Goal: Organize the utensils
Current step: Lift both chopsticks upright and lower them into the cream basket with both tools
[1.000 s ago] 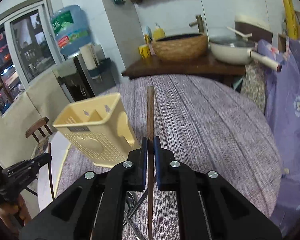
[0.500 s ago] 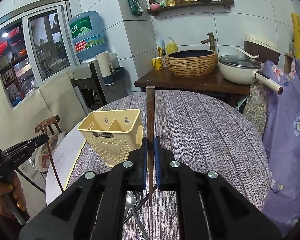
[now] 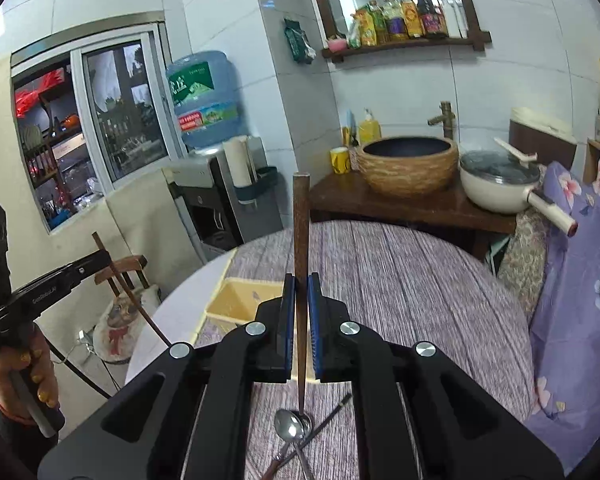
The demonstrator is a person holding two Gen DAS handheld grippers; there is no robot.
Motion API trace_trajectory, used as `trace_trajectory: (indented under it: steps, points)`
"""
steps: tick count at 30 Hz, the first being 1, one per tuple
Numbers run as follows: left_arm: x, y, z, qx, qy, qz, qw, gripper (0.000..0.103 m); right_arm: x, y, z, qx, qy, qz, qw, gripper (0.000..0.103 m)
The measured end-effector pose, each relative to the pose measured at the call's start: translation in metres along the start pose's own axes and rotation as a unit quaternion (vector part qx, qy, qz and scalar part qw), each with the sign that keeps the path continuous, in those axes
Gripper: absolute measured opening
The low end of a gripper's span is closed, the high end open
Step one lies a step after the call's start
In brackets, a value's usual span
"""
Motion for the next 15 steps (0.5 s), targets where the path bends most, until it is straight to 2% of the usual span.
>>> trace_trajectory:
  steps: [5,9,12,15]
  points:
    - [-0.012,0.007,-0.043,-0.019,0.022,0.025,0.9993,0.008,-0.017,-0.015,-0.049,-0.006,0.043,0.007,0.999,0.007]
    - [-0.011,0.016,-0.071,-0.031,0.047,0.025,0.9981,0.008,-0.018,-0.026,-0.081,-0.005,0.069,0.016,0.998,0.007]
    - [0.001,0.025,-0.078,-0.029,0.057,0.012,0.9979,0.008,-0.008,-0.030,-0.093,-0.003,0.077,0.023,0.997,0.007]
    - [0.018,0.031,-0.070,-0.019,0.057,0.004,0.9982,0.008,0.015,-0.030,-0.089,-0.001,0.069,0.032,0.997,0.007]
Point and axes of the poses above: each gripper's, at about its wrist camera, not at the fingertips, and x roughly the way its jaws point, y to its right, z to its underside, the point moved 5 cm from there along x, roughly the way its jaws point, and after that the axes turned 8 degrees about -y, right-handed, at the moved point
